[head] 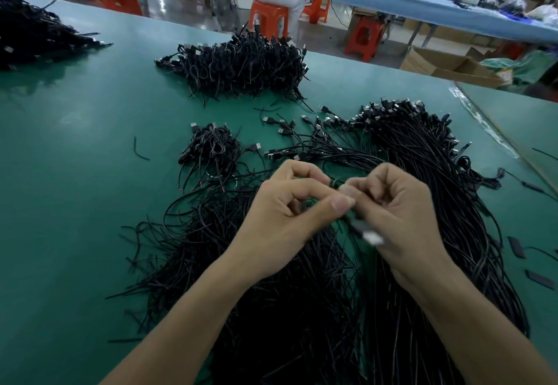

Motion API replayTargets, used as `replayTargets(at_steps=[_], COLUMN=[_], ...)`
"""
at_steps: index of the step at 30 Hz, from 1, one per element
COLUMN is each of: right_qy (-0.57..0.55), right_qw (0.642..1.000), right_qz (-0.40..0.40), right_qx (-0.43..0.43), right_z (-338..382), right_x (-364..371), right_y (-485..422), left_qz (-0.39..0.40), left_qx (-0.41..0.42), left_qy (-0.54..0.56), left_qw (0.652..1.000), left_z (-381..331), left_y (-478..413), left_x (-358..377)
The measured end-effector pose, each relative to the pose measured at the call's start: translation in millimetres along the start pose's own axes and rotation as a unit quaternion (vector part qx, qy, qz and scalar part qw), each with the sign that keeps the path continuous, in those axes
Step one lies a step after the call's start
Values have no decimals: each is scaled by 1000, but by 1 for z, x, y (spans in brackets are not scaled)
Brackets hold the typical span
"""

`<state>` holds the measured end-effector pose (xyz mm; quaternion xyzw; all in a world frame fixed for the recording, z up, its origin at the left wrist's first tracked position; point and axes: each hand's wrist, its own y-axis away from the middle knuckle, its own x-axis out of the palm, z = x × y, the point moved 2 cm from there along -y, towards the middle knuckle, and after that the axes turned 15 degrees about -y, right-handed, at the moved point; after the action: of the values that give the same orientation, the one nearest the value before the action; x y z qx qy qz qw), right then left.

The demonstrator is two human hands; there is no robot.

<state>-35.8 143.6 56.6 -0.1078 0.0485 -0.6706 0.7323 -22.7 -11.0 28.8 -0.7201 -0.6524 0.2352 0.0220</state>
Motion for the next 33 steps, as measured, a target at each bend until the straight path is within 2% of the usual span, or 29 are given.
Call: replayTargets(at_steps=[3, 11, 16, 21, 28, 33], right_qy=[-19, -92, -78, 11, 32, -59], right_qw=[998, 992, 993, 996, 996, 998], right_qz=[-35, 34, 63, 43, 17, -21], right_qx=[-38, -74, -59, -82, -77, 13], right_z=[5, 10, 10, 3, -6, -10], right_x=[-2, 17, 20, 19, 19, 14], right_y=[-1, 11, 14, 16, 22, 15], left_qz=[-3, -71, -66, -55, -48, 12], left_qx=[-6, -57, -99, -207, -113, -34], left_qy=[-36, -7, 91, 238, 228, 86], left_qw=[999, 996, 989, 947, 966, 996], left_z=[1, 6, 2, 6, 10, 5], left_y=[0, 1, -1, -5, -5, -4], left_x=[2, -2, -5, -7, -11, -14])
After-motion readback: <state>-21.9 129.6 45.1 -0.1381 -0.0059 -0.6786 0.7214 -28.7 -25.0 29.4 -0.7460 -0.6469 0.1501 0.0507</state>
